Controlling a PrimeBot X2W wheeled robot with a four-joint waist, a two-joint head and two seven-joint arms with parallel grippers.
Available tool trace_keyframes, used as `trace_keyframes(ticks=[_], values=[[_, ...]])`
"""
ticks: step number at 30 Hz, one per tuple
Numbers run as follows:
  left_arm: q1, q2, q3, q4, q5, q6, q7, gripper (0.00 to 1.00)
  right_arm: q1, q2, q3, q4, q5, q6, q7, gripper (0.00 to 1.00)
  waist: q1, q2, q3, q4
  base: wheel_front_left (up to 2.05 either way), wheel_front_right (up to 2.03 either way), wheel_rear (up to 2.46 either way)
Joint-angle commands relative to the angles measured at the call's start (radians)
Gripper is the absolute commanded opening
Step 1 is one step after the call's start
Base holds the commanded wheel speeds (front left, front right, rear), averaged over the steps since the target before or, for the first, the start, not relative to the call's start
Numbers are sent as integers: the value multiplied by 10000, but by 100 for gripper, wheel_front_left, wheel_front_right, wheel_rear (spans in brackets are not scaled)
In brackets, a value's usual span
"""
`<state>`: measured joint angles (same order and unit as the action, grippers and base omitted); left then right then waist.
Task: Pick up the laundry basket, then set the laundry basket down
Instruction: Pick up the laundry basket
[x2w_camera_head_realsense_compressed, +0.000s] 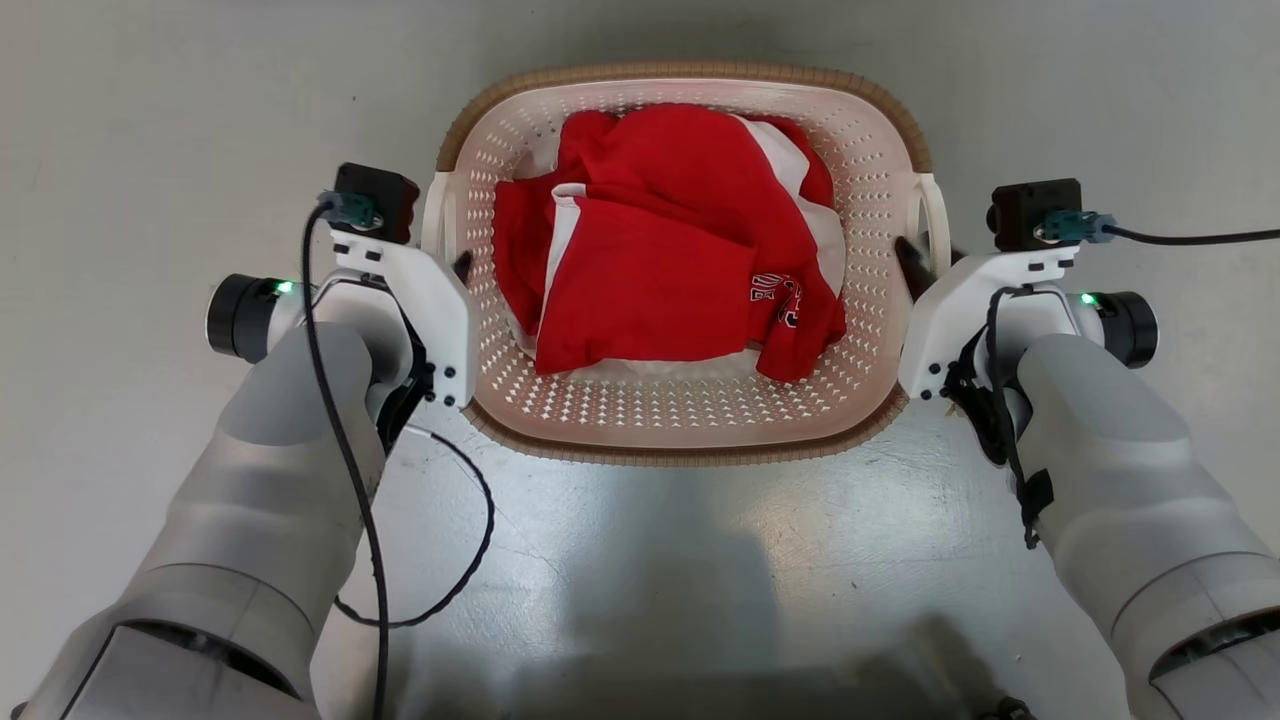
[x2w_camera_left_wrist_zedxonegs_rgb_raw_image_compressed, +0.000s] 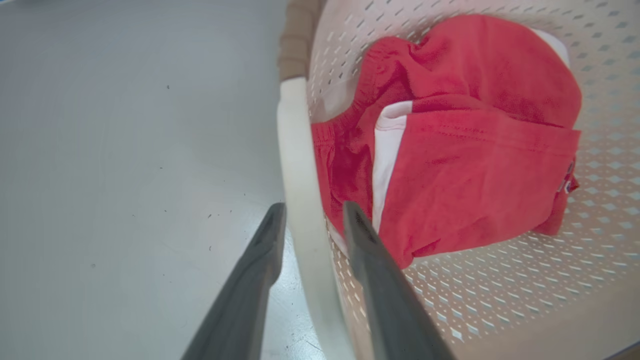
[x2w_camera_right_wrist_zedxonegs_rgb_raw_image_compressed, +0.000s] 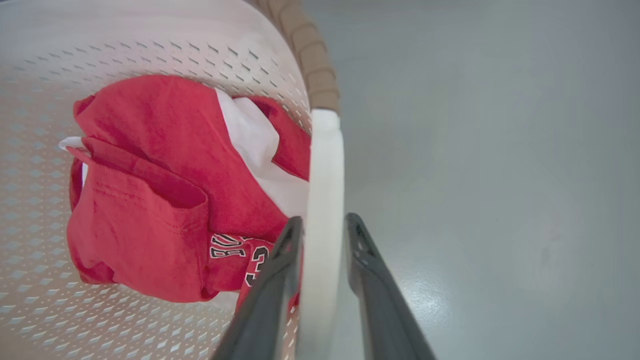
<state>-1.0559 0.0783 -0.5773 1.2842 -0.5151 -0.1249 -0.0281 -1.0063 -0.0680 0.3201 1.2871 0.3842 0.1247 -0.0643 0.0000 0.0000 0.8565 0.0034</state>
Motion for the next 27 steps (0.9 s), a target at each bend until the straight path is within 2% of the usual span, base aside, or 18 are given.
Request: trace_keyframes(ticks=[1, 8, 13, 27], values=[[-27, 315, -9, -31, 10, -58, 95, 0, 397, 177, 215, -4, 155, 60, 91, 0, 0, 0, -23, -4, 0, 0, 0], [72, 265, -149, -13, -124, -58, 134, 0, 523, 177, 498, 12, 293, 60, 358, 0, 0, 0, -250, 19, 0, 0, 0], [432, 275, -282, 9, -311, -58, 447, 0, 755, 177, 903, -126, 645, 60, 796, 0, 0, 0, -835, -28, 0, 0, 0], [2145, 374, -527, 48, -1075, -58, 1812, 0, 2033, 177, 2251, -390, 1726, 60, 2226, 0, 0, 0, -4365, -264, 0, 0, 0]])
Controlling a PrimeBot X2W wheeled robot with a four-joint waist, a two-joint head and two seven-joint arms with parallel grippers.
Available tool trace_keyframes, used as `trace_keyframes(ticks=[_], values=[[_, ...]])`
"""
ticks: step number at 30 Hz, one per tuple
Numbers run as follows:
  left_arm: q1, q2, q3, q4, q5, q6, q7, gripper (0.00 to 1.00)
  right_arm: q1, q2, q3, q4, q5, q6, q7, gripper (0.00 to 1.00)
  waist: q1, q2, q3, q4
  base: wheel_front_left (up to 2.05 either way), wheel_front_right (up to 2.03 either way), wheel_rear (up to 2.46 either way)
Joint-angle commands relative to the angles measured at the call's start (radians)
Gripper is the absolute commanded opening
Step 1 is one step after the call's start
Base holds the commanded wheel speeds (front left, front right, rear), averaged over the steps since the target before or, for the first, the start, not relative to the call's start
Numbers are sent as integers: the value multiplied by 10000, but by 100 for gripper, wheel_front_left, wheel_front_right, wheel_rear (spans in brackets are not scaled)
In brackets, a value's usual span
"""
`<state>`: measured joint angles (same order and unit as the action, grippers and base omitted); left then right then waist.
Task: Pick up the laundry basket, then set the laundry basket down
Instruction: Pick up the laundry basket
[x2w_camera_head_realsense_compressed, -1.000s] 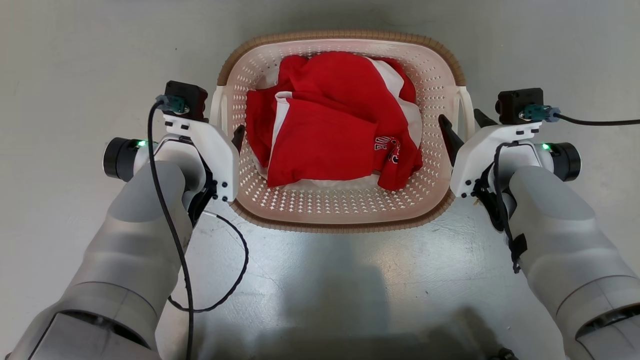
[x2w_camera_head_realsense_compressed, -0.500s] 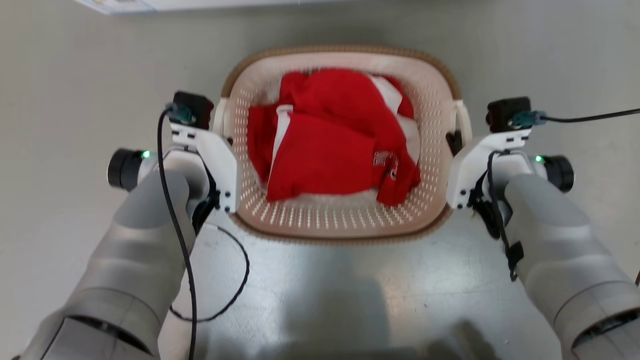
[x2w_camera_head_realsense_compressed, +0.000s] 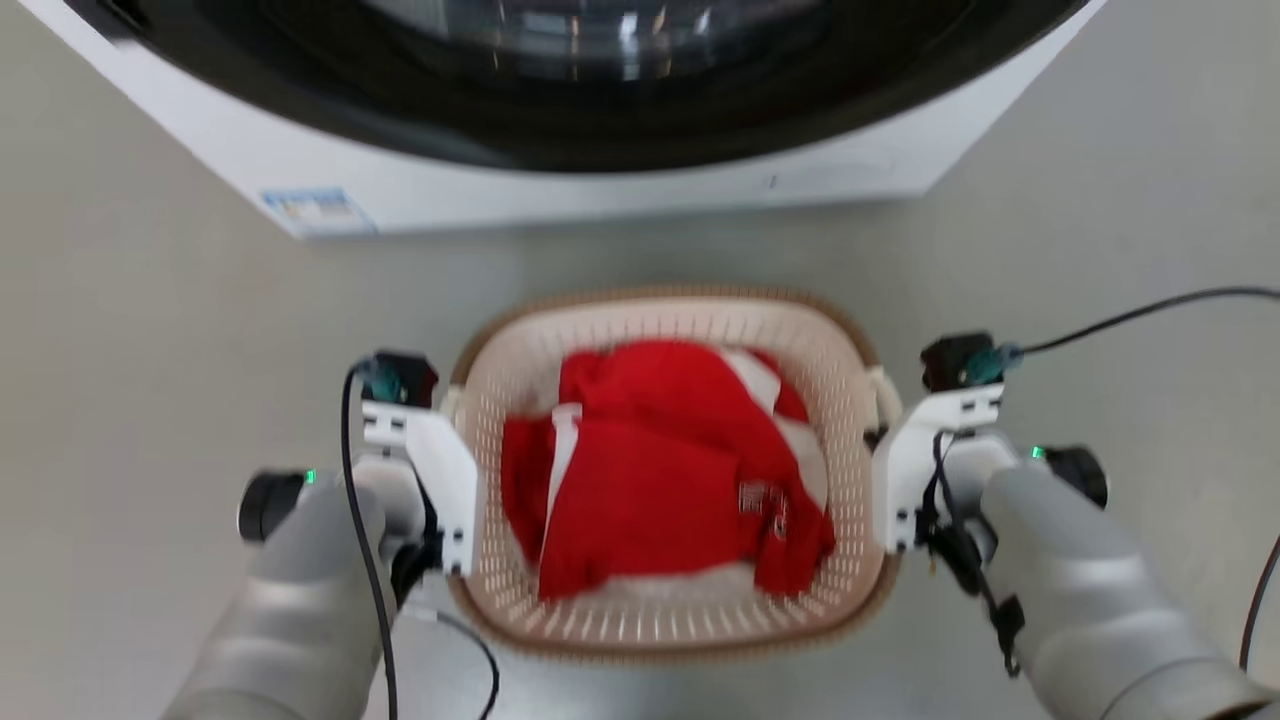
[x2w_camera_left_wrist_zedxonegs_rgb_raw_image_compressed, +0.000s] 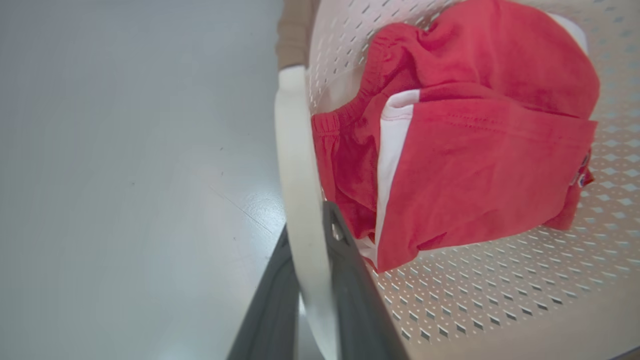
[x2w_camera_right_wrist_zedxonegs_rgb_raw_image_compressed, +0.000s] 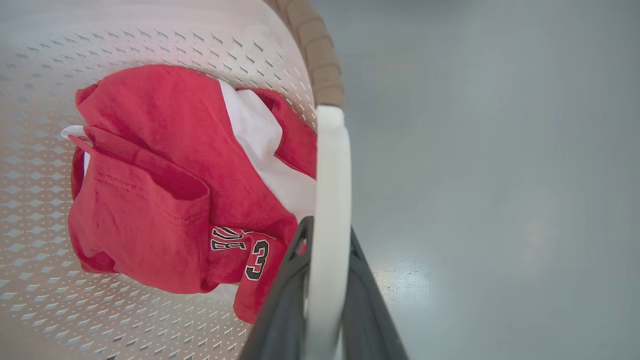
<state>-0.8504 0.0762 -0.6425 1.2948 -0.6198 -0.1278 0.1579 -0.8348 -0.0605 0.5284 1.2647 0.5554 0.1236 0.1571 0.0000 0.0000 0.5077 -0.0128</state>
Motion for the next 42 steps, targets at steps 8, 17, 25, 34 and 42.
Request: trace_keyframes(ticks=[8, 17, 25, 34, 42], values=[[1402, 428, -76, -47, -361, -29, 866, 0, 1294, 103, 1040, -496, 747, 71, 795, 0, 0, 0, -3359, -412, 0, 0, 0], [2209, 257, -281, -43, -533, -29, 1432, 0, 1906, 103, 1694, -544, 1238, 71, 1277, 0, 0, 0, -5070, -442, 0, 0, 0], [2446, 128, -359, -42, -641, -28, 1669, 0, 1945, 103, 1976, -474, 1570, 71, 1565, 0, 0, 0, -5650, -397, 0, 0, 0], [2631, 60, -661, -41, -593, -23, 2243, 0, 2182, 103, 2131, -475, 2258, 71, 2176, 0, 0, 0, -5929, -381, 0, 0, 0], [2768, -15, -919, -110, -684, -26, 2554, 0, 2329, 103, 2381, -533, 2672, 71, 2589, 0, 0, 0, -5971, -416, 0, 0, 0]])
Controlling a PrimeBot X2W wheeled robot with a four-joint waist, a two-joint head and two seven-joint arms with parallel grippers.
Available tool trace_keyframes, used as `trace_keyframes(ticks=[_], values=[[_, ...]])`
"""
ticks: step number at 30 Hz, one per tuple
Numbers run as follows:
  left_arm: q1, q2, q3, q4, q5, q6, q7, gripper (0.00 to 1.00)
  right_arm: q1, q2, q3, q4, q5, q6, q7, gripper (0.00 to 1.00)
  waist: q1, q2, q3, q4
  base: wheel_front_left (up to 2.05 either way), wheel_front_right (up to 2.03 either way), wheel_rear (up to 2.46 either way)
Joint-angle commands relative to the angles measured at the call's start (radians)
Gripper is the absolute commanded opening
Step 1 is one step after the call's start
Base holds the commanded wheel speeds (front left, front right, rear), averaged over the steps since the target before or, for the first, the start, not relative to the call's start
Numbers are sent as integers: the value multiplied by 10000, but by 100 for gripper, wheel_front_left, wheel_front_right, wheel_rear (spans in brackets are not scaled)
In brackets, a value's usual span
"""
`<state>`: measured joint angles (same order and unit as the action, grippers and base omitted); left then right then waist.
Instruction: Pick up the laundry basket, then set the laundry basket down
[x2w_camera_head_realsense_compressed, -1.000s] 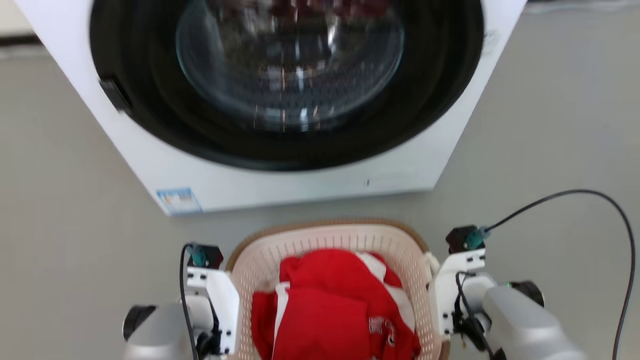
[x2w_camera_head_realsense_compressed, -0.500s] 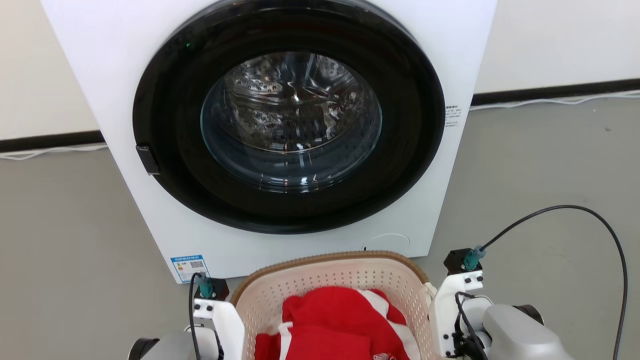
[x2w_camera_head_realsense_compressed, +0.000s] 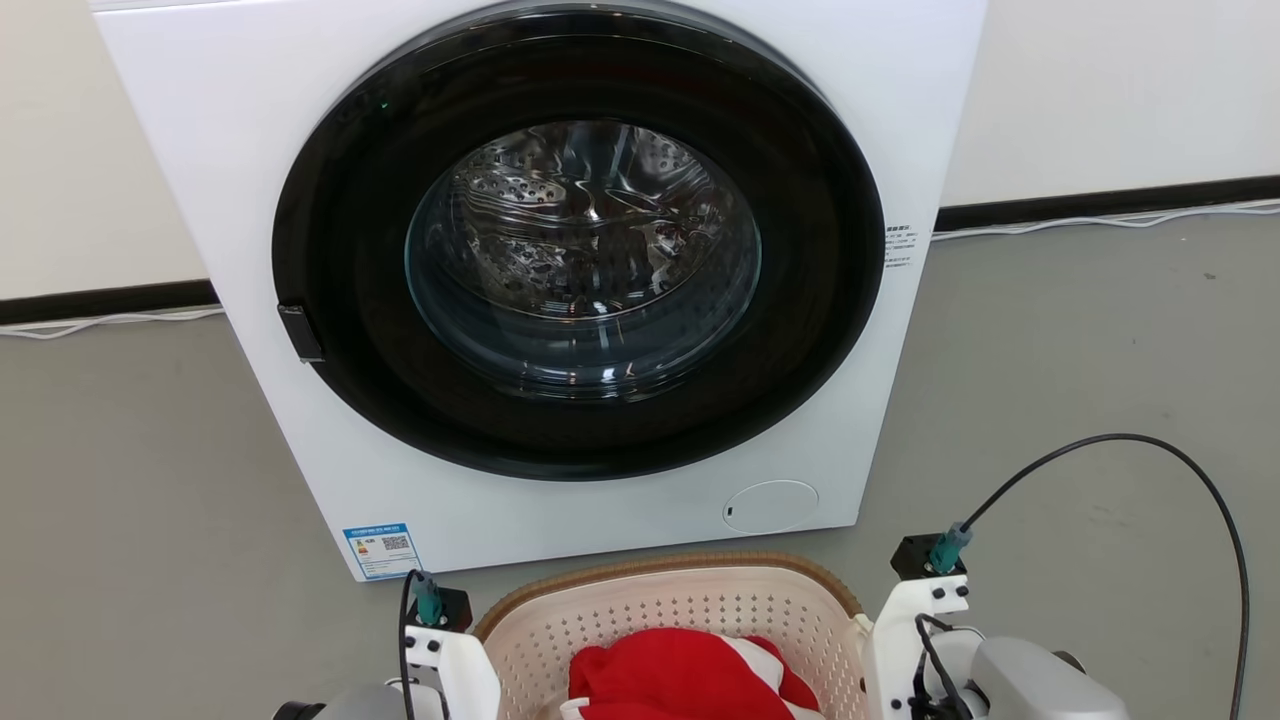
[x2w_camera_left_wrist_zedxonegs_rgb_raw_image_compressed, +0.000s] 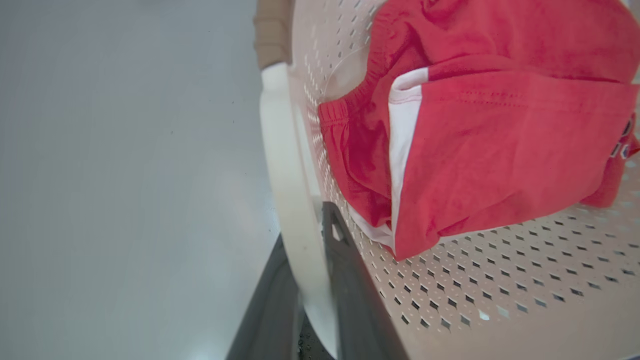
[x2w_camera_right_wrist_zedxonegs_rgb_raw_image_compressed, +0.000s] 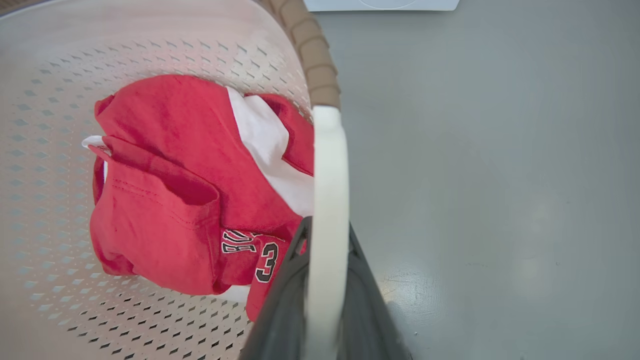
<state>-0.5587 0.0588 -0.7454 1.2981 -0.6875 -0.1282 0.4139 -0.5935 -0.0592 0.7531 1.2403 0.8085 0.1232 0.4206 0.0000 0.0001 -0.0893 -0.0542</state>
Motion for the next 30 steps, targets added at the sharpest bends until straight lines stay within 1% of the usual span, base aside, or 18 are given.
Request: trace_keyframes(ticks=[1, 4, 30], values=[[-147, 158, 86, -164, -24, -23, -4, 0, -86, 89, 166, -291, 173, 75, -28, 0, 0, -1, -1, -6, 0, 0, 0], [-113, 149, -1, -229, -100, -23, 108, 0, -72, 89, 272, -324, 287, 75, 80, 0, 0, -1, -1, -20, 0, 0, 0], [-253, 366, -536, -270, -387, -24, 137, 0, 8, 89, 970, -351, 1016, 75, -123, 0, 0, -1, 24, 95, 0, 0, 0]])
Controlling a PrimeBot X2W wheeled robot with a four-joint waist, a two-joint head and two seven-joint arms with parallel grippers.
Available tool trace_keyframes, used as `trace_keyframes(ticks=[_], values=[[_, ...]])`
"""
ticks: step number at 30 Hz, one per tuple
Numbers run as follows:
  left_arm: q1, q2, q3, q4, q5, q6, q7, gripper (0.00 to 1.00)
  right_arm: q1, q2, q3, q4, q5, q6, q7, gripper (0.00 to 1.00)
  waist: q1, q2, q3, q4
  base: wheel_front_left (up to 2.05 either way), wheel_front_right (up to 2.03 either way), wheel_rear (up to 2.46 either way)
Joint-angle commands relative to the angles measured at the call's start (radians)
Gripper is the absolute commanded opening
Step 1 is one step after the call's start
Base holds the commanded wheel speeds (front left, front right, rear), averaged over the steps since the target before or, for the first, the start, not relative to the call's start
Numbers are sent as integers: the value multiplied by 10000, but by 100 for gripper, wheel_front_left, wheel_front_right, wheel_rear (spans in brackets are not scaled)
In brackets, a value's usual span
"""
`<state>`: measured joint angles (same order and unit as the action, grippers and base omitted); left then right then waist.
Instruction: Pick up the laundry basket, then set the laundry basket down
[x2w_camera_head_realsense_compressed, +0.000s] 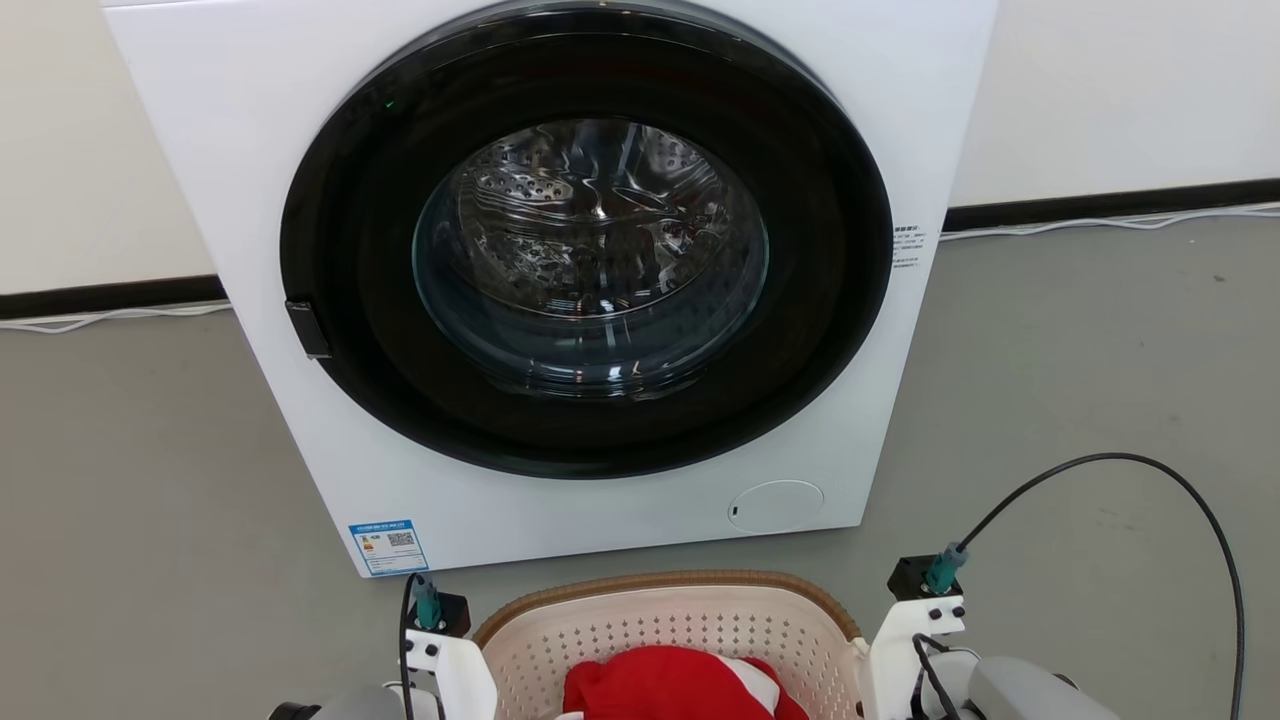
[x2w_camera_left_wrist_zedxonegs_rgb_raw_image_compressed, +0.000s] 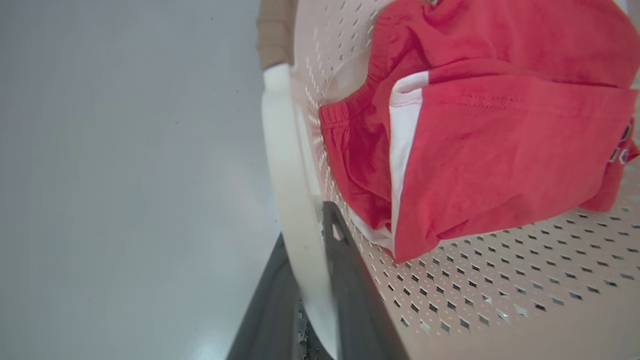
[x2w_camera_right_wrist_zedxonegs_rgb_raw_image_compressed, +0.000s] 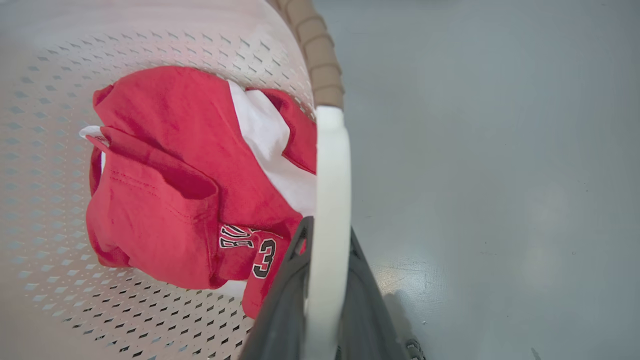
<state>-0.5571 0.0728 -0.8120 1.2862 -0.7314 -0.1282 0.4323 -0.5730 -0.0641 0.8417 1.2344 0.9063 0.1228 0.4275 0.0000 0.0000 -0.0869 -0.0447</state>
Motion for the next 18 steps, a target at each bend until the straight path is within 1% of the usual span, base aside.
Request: trace_keyframes(ticks=[1, 18], values=[[-271, 228, 119, -147, 40, -24, -58, 0, -203, 139, 110, -283, 61, 79, -201, 0, 0, 0, -6, 2, 0, 0, 0], [-355, 264, -58, -63, -85, -25, -174, 0, -308, 139, 508, -209, 436, 79, -335, 0, 0, 0, -17, 17, 0, 0, 0]])
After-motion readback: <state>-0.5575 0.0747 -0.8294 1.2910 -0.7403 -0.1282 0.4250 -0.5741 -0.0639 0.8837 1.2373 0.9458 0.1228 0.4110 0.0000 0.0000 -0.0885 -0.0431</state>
